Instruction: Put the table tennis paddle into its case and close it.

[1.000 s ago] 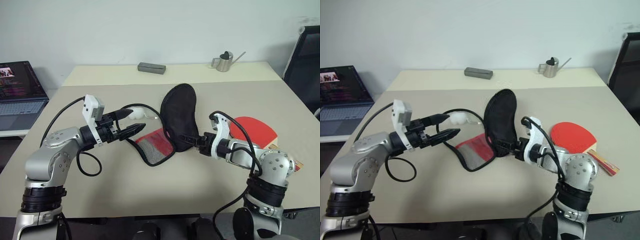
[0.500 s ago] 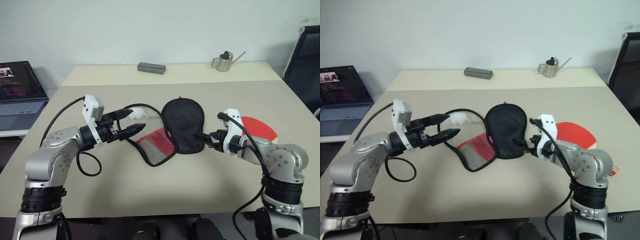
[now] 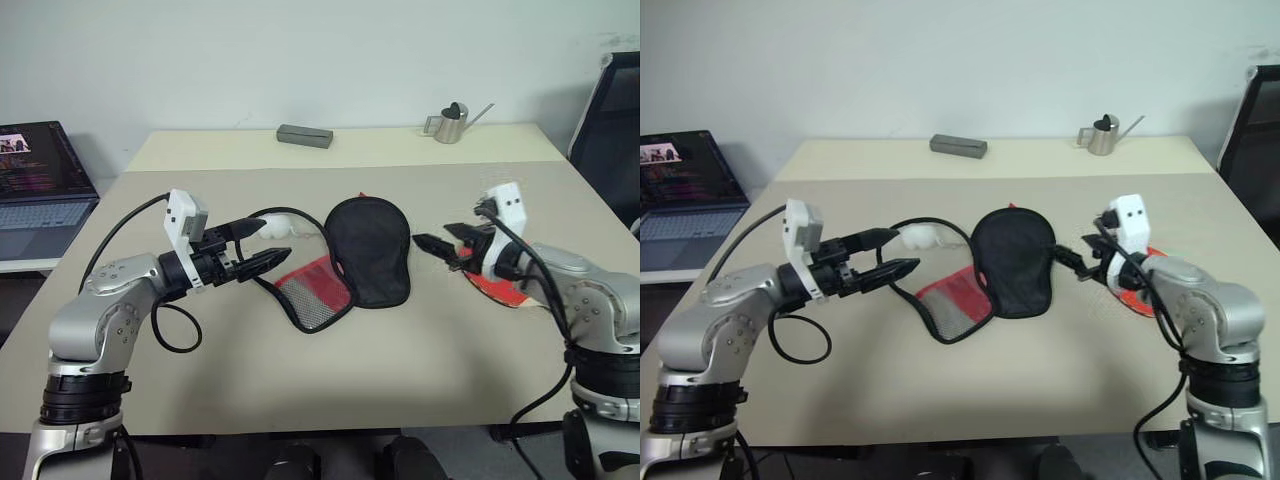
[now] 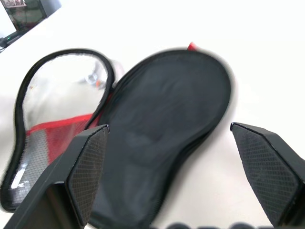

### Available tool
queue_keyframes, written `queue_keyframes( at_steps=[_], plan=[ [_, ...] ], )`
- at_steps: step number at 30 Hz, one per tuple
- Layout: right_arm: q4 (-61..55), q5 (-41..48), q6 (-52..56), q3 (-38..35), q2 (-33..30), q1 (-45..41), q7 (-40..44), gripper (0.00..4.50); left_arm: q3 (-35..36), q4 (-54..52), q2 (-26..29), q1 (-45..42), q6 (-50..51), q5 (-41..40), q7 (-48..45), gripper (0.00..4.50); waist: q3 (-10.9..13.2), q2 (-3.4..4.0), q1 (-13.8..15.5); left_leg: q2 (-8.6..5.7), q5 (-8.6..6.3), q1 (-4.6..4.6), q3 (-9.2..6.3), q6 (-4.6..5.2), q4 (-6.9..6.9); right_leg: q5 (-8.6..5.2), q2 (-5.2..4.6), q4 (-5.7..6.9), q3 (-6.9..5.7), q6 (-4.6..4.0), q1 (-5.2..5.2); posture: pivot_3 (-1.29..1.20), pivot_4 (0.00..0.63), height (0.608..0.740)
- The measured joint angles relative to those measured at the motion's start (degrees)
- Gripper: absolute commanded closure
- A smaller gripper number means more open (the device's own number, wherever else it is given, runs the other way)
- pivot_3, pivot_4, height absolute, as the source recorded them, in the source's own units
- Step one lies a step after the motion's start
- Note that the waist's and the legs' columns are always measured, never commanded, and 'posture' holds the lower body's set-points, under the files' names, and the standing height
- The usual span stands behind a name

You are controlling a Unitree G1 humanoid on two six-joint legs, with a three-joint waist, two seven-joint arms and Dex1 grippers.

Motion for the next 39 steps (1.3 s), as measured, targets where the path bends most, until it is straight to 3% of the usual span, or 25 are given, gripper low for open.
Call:
queue_keyframes(
  at_steps=[14,26,39],
  plan=[
    [24.38,-9.03,-22.13,-1.59,-17.75,9.97,24.70,0.01,-5.25,-4.37,0.09,-1.97,0.02,0.32,-0.95,0.00,0.04,-0.06,0.55,0.02,0.00,0.03,0.15,0.00,0.05,0.00,-0.02,-0.03,0.01,0.01,0.11,0.00,0.150,0.740],
    [41.41,-12.38,-28.30,-2.39,-21.47,11.41,33.38,0.01,-7.46,-9.00,-0.11,-2.73,2.94,-2.25,-2.01,0.00,0.05,-0.07,0.59,0.13,0.01,0.10,0.31,-0.01,0.10,0.00,0.02,-0.04,0.00,0.00,0.26,0.00,0.150,0.740],
    [47.36,-18.82,-35.99,-0.88,-24.59,12.58,40.87,0.01,-15.70,-7.81,-2.42,-15.65,2.73,-0.73,-7.34,0.00,0.10,-0.16,1.03,0.14,0.00,0.51,0.43,-0.02,0.12,0.00,0.05,-0.21,-0.16,0.03,0.86,0.00,0.150,0.740]
  ],
)
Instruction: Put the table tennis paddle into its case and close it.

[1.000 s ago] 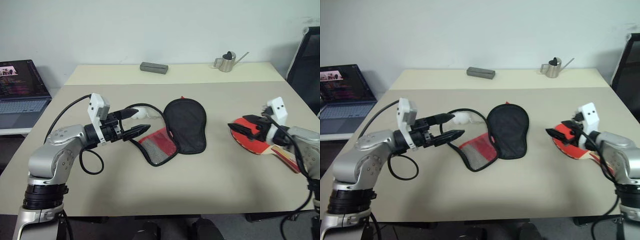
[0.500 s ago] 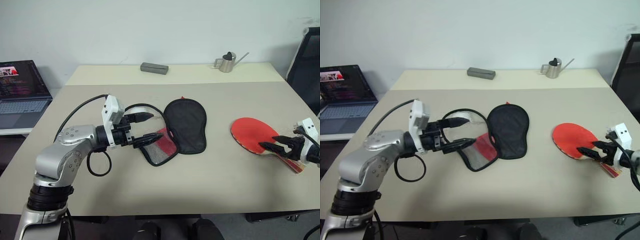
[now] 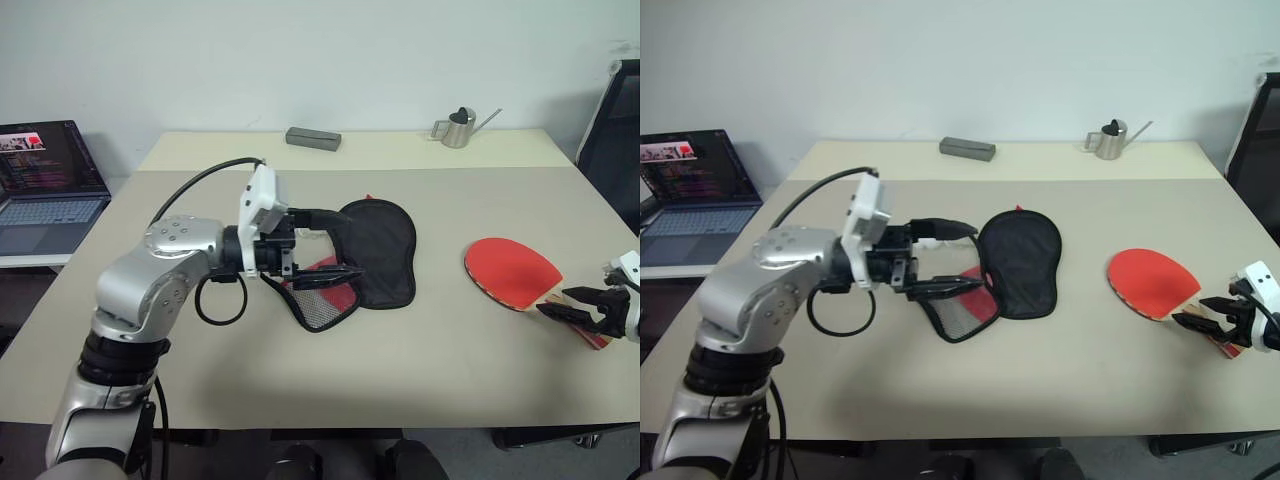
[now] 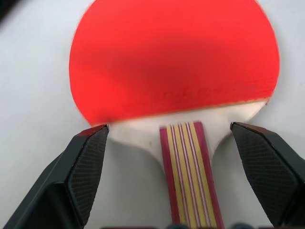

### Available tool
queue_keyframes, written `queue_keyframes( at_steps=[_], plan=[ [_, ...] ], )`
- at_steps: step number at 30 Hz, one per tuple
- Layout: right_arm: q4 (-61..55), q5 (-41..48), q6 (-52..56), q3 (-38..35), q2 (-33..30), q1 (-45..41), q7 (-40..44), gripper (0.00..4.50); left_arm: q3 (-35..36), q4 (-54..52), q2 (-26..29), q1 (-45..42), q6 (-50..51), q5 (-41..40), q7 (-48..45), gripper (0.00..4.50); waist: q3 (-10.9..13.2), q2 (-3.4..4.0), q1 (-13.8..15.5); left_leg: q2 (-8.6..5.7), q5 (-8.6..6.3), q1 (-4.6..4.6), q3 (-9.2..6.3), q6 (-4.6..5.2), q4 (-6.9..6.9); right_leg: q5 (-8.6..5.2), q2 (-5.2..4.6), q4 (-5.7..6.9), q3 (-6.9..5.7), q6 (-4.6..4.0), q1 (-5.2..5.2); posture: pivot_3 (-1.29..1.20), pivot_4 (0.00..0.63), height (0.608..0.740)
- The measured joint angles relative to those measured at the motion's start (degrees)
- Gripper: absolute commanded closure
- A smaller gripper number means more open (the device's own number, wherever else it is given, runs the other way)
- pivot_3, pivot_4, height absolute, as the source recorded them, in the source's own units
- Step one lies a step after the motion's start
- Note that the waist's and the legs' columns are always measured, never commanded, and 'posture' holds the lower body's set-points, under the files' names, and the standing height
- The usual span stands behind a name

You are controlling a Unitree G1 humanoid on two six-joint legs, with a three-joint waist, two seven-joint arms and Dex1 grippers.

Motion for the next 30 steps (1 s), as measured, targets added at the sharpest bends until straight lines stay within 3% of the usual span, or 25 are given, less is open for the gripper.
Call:
queue_keyframes(
  at_steps=[15,18,26,30],
  plan=[
    [5.66,-3.52,-6.38,0.67,1.58,-1.18,-1.78,0.01,-2.38,2.56,-2.58,-0.25,-2.29,2.43,-2.41,0.00,0.07,-0.11,-0.10,0.13,0.00,0.09,0.16,-0.01,0.04,0.03,0.10,0.00,0.12,-0.01,0.05,0.00,0.150,0.740],
    [6.80,-4.49,-8.51,0.82,2.76,-2.09,-3.76,0.66,-2.38,2.76,-2.65,-0.23,-2.74,2.69,-2.69,0.00,0.12,-0.20,-0.16,0.23,0.00,0.24,0.32,-0.01,0.04,0.06,0.17,-0.02,0.22,-0.02,0.11,0.00,0.150,0.740],
    [8.82,-7.73,-14.97,2.90,3.98,-3.35,-5.07,3.31,-2.37,2.79,-2.51,0.59,-2.85,3.34,-2.70,0.00,0.27,-0.46,-0.19,0.47,-0.02,0.76,0.59,0.01,0.04,0.26,0.38,-0.33,0.38,0.03,0.62,0.00,0.150,0.740],
    [8.91,-8.64,-16.75,3.25,4.21,-3.21,-6.27,3.41,-2.30,2.77,-1.91,1.30,-2.85,3.46,-2.81,0.00,0.28,-0.49,-0.12,0.56,-0.02,0.82,0.53,0.02,0.02,0.61,0.47,-0.85,0.33,0.05,0.90,0.00,0.150,0.740]
  ],
)
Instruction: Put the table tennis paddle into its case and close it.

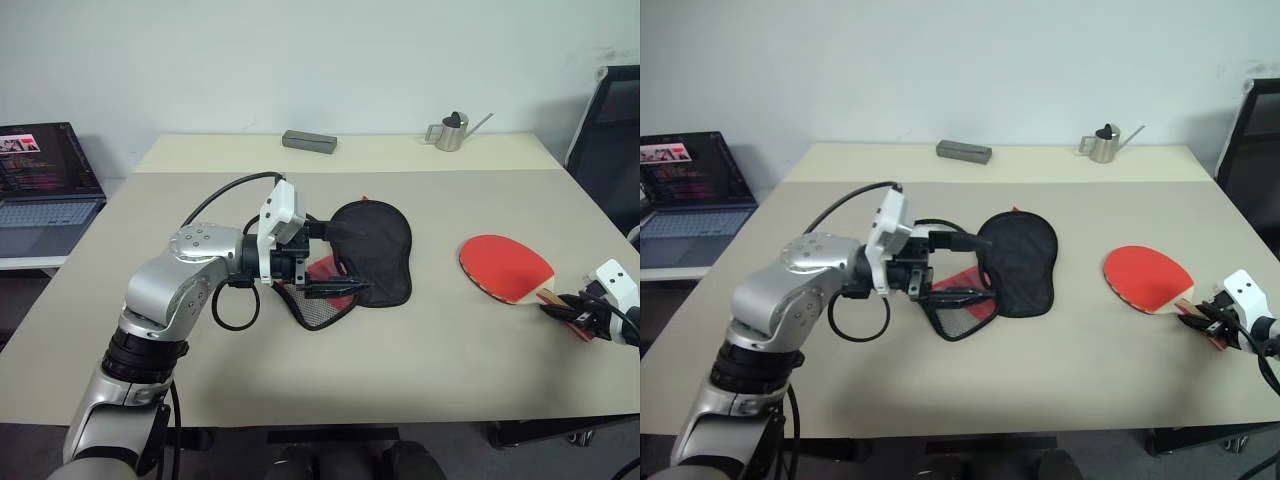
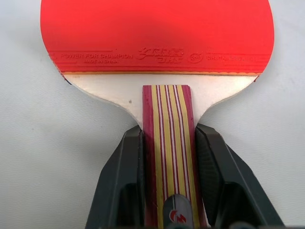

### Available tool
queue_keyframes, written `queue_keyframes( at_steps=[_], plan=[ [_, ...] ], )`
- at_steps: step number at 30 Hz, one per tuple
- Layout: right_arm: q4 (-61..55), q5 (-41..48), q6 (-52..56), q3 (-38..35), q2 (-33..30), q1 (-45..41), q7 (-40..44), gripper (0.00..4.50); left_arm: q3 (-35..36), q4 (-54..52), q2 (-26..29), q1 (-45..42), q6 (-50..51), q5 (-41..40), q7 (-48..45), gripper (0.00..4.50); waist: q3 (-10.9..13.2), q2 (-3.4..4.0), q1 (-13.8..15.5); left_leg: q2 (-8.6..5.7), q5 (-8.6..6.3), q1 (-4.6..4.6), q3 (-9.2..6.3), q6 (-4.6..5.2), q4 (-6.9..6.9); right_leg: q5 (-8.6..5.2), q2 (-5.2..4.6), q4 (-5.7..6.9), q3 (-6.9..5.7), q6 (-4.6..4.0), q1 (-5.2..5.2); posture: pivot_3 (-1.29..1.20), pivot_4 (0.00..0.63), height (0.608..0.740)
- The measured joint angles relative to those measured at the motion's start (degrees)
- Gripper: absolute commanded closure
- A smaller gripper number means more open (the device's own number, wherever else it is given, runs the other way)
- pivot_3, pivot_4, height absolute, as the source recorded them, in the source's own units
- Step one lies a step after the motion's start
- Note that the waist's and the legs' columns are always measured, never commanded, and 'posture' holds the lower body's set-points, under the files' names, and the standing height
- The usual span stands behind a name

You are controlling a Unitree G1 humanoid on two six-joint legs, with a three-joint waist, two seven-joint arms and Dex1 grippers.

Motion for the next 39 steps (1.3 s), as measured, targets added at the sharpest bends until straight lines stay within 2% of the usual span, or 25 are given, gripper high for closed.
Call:
queue_keyframes(
  at_steps=[8,13,23,31,39],
  plan=[
    [-4.03,0.99,4.18,-1.39,1.51,0.55,-1.58,3.41,0.91,0.02,2.19,1.01,-0.04,0.02,-0.23,0.00,0.04,0.00,-0.30,0.10,0.00,-0.01,0.06,0.00,-0.04,0.07,0.08,0.00,0.13,-0.02,-0.12,0.00,0.150,0.740],
    [-10.77,3.58,9.48,-2.03,2.83,0.31,-2.44,3.41,2.67,0.12,3.97,2.05,-0.17,0.08,-0.27,0.00,0.21,0.28,-0.32,0.05,-0.01,-0.21,0.12,0.02,-0.08,0.09,0.09,0.05,0.45,0.02,-0.45,0.00,0.150,0.740],
    [-28.03,8.43,20.20,-2.90,4.02,-2.94,-6.17,3.41,7.61,0.37,6.84,5.29,-0.34,0.25,1.00,0.00,0.25,0.31,-0.07,0.08,-0.12,-0.51,0.32,0.02,-0.16,0.10,0.10,0.02,0.74,0.07,-0.94,0.00,0.150,0.740],
    [-46.12,11.95,37.51,0.67,13.43,-7.42,-16.41,3.41,12.04,-0.03,8.42,9.24,-0.36,0.31,3.36,0.00,0.26,0.30,0.13,0.09,-0.23,-0.51,0.30,0.15,-0.14,0.10,0.12,0.03,0.79,0.06,-0.97,0.00,0.150,0.740],
    [-47.96,11.61,50.26,2.73,27.28,-11.17,-31.87,3.41,14.21,-1.31,9.44,12.19,-0.34,0.24,5.34,0.00,0.26,0.31,0.23,0.07,-0.23,-0.65,0.31,0.12,-0.15,0.11,0.11,0.05,0.84,0.05,-1.15,0.00,0.150,0.740]
  ],
)
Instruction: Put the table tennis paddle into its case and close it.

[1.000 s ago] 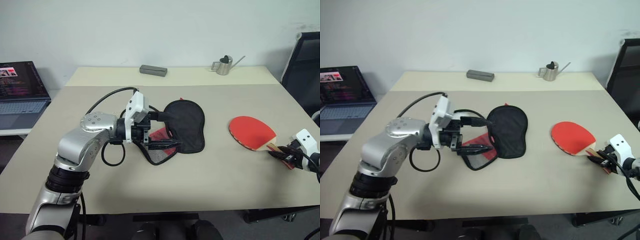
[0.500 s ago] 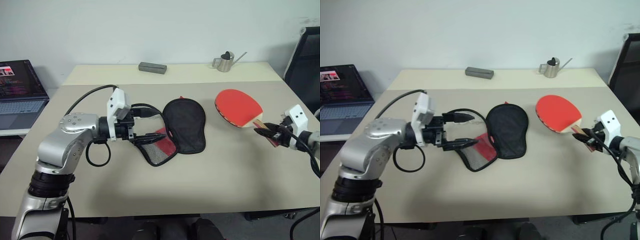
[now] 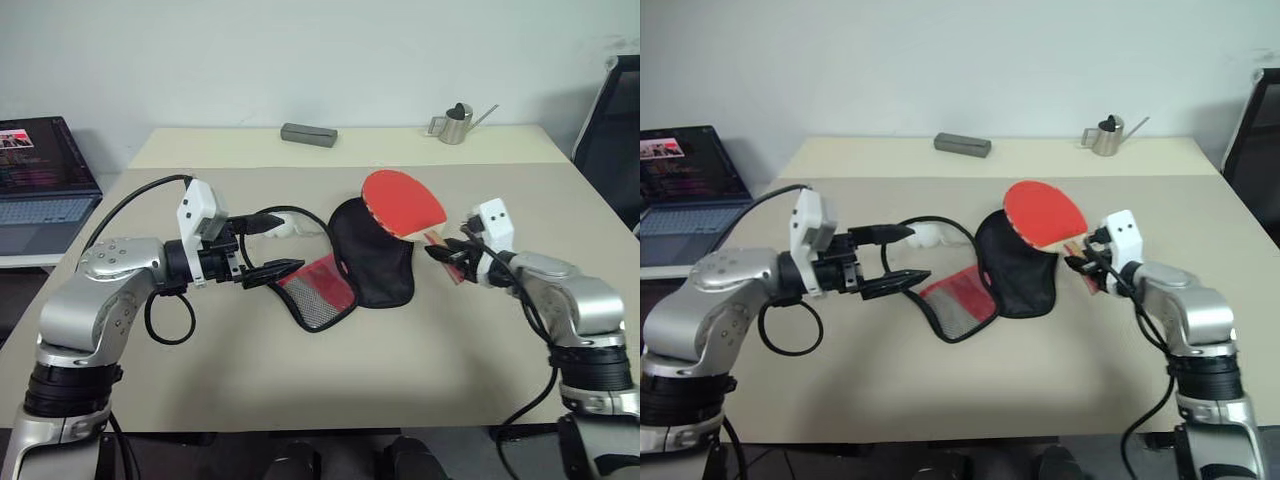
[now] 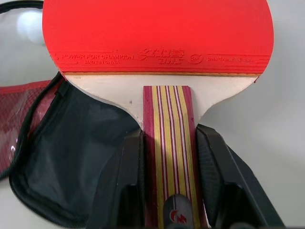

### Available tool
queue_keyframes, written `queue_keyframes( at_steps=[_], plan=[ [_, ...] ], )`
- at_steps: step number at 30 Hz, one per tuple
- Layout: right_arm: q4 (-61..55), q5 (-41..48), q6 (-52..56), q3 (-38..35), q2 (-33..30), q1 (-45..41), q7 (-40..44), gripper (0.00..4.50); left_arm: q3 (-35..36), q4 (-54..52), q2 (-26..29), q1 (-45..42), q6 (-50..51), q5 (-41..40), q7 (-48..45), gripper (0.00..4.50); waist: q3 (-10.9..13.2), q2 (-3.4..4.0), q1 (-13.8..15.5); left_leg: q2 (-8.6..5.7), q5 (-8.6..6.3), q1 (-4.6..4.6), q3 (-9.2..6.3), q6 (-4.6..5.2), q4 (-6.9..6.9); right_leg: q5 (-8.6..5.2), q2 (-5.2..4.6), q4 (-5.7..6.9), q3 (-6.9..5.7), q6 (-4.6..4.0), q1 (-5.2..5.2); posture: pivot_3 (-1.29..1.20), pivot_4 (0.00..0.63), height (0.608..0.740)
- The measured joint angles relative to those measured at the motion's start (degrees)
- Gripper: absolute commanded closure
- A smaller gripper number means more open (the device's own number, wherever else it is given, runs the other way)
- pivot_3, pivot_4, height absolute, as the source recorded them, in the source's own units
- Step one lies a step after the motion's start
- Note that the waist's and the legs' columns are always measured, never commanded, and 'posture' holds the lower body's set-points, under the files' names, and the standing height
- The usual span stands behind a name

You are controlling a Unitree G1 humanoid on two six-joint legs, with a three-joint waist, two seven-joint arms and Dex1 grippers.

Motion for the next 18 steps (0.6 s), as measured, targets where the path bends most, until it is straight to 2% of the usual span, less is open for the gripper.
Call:
queue_keyframes(
  at_steps=[7,18],
  plan=[
    [-0.01,-1.92,3.65,2.57,9.85,-3.11,-8.69,3.41,0.29,-1.44,-0.09,0.91,0.02,-0.03,1.56,0.00,-0.01,0.00,-0.18,0.00,0.12,-0.65,0.15,-0.20,0.09,0.01,0.03,0.51,0.18,-0.03,-0.96,0.00,0.150,0.740],
    [-3.34,-1.47,14.88,1.96,25.51,-5.22,-19.85,3.41,0.32,-1.65,-0.11,1.02,-0.54,-0.04,2.17,0.00,-0.01,0.00,-0.37,-0.01,0.14,-0.63,0.19,-0.23,0.13,0.00,0.04,0.89,0.22,-0.06,-1.15,0.00,0.150,0.740]
  ],
)
